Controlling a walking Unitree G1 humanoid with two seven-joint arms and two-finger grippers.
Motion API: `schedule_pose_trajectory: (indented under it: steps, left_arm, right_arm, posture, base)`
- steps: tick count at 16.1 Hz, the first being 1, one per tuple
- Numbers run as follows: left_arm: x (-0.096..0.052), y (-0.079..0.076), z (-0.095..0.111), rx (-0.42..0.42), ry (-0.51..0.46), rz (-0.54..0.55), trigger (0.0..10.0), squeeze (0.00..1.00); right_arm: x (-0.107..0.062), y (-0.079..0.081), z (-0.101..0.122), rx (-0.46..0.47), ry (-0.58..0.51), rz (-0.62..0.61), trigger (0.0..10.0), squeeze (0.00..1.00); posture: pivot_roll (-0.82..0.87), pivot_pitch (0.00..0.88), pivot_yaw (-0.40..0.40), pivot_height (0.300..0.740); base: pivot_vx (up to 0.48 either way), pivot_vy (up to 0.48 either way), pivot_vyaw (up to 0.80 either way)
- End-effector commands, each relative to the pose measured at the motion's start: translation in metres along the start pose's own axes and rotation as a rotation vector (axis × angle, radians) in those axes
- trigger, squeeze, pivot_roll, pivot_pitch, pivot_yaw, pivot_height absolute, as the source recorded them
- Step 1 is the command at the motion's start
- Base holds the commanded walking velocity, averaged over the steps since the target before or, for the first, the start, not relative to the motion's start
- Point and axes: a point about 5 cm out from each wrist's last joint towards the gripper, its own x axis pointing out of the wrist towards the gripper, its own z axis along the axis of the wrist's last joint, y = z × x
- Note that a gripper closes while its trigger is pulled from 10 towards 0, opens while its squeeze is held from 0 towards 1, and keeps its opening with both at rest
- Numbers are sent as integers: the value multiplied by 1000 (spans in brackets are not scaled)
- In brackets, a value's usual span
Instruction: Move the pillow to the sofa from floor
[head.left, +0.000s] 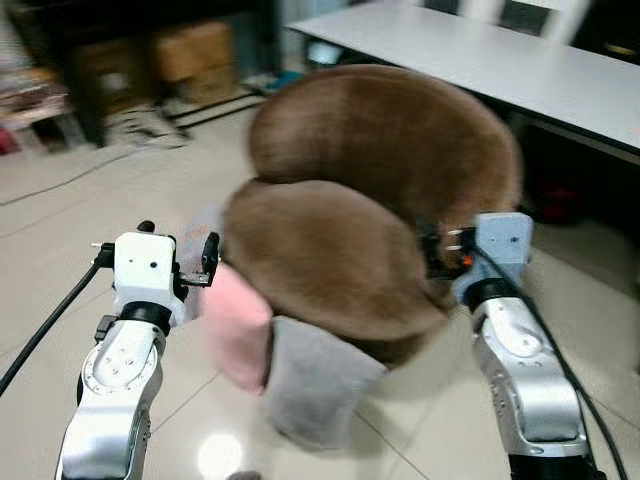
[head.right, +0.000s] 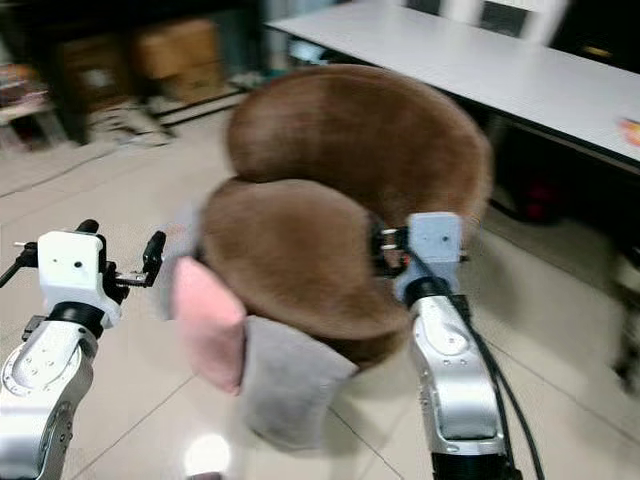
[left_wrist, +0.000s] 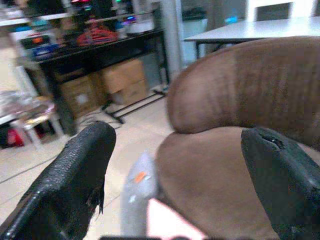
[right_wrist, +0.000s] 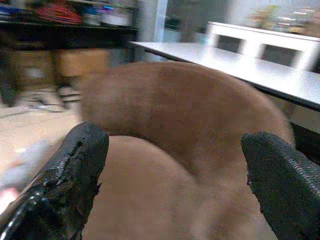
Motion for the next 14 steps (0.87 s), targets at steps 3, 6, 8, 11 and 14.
schedule_pose_trajectory:
  steps: [3,6,8,11,14]
  left_arm:
    - [-1,0,3,-10,-15,-6,10000,0]
    - [-1,0,3,-24,-17,-10,10000,0]
    - [-1,0,3,-29,-16,-12,10000,0]
    - [-3,0,2,-36,-14,-17,10000,0]
    - [-4,-1,1,-40,-8,-20,10000,0]
  right_arm:
    - [-2,-2,1,-2,0,7,10000,0]
    - [-2,0,-5,26,42,2,10000,0]
    - [-2,-2,-9,21,71,-34,10000,0]
    - [-7,-2,-7,93,56,-35,10000,0]
    - [-9,-1,-6,91,60,-46,10000,0]
  posture:
    - [-2,0,-14,740]
    - [-4,0,-15,740]
    - [-4,0,-15,740]
    - [-12,0,-14,740]
    - [-18,0,-15,740]
  base:
    - [0,0,783]
    - [0,0,0]
    - [0,0,0]
    - [0,0,0]
    - [0,0,0]
